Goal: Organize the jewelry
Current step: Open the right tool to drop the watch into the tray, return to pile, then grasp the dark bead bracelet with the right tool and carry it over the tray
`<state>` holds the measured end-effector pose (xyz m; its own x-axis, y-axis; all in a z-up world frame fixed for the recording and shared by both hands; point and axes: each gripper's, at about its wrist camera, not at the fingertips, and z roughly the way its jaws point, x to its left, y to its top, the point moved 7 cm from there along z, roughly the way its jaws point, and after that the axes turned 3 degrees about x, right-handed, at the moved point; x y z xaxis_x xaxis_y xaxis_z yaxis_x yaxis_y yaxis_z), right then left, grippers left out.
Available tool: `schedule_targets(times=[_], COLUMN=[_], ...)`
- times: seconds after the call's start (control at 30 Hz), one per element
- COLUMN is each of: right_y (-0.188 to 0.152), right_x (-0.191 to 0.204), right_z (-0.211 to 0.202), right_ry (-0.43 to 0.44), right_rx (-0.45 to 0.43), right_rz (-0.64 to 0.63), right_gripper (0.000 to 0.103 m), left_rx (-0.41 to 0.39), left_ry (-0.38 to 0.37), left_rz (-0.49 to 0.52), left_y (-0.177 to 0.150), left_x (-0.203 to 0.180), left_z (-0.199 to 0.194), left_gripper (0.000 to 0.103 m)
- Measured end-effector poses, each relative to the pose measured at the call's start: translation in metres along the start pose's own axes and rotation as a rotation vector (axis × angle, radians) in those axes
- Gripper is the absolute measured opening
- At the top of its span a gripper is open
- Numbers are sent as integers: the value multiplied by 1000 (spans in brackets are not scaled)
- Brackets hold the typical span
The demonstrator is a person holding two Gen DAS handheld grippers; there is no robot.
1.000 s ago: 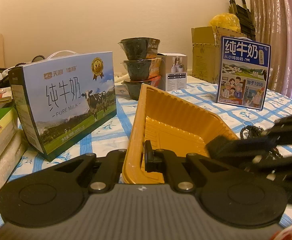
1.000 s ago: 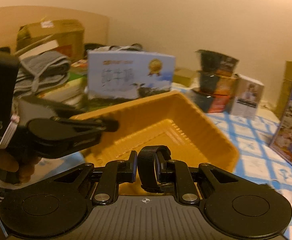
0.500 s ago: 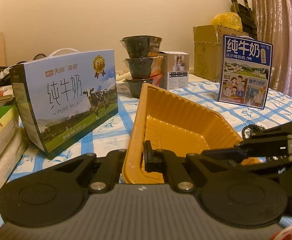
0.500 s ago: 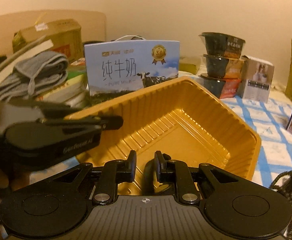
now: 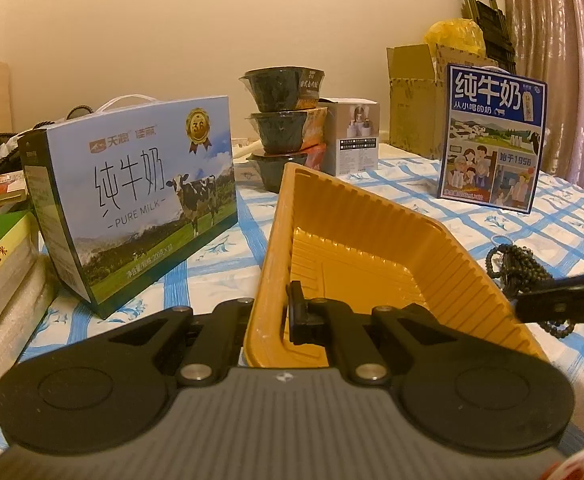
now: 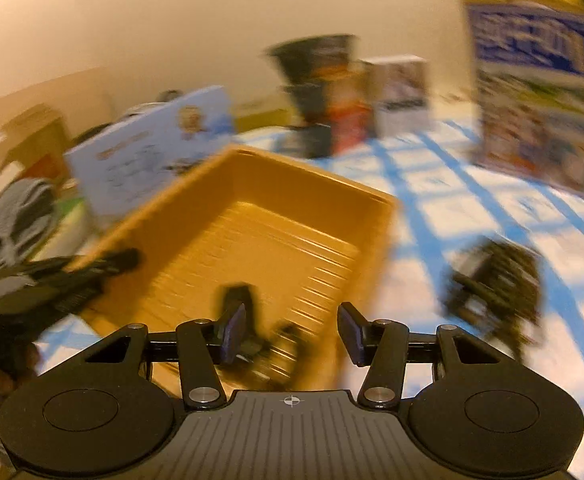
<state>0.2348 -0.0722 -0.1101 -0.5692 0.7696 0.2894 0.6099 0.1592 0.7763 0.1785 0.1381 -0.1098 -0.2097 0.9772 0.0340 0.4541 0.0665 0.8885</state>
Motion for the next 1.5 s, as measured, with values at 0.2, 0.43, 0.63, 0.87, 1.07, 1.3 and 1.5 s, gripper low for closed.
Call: schedule_targets(times=[0.2, 0.43, 0.63, 0.87, 1.07, 1.3, 1.5], right_y=[-19, -33, -35, -36, -33, -30, -28], right_x=[-70, -122, -127, -120, -118, -123, -129], right_z=[-28, -52, -50, -34, -27, -17, -8], right_ry=[-162, -277, -298, -289, -295, -306, -313], right_rx=[30, 32, 51, 65, 69, 69, 71], right_rz=[140, 256, 248, 212, 184, 182, 192], right_gripper=[51, 51, 51, 51, 51, 30, 19], left_rx=[15, 23, 29, 30, 32, 32, 33], left_ry=[11, 20, 22, 21, 22, 22, 22], left_rz=[9, 25, 33, 33, 32, 31, 31], left_y=[-1, -1, -1, -2, -3, -4, -4], left_x=[-1, -2, -1, -1, 0, 1, 0], left_z=[1, 2, 3, 3, 4, 4, 4], left_gripper=[5, 5, 5, 5, 5, 5, 5])
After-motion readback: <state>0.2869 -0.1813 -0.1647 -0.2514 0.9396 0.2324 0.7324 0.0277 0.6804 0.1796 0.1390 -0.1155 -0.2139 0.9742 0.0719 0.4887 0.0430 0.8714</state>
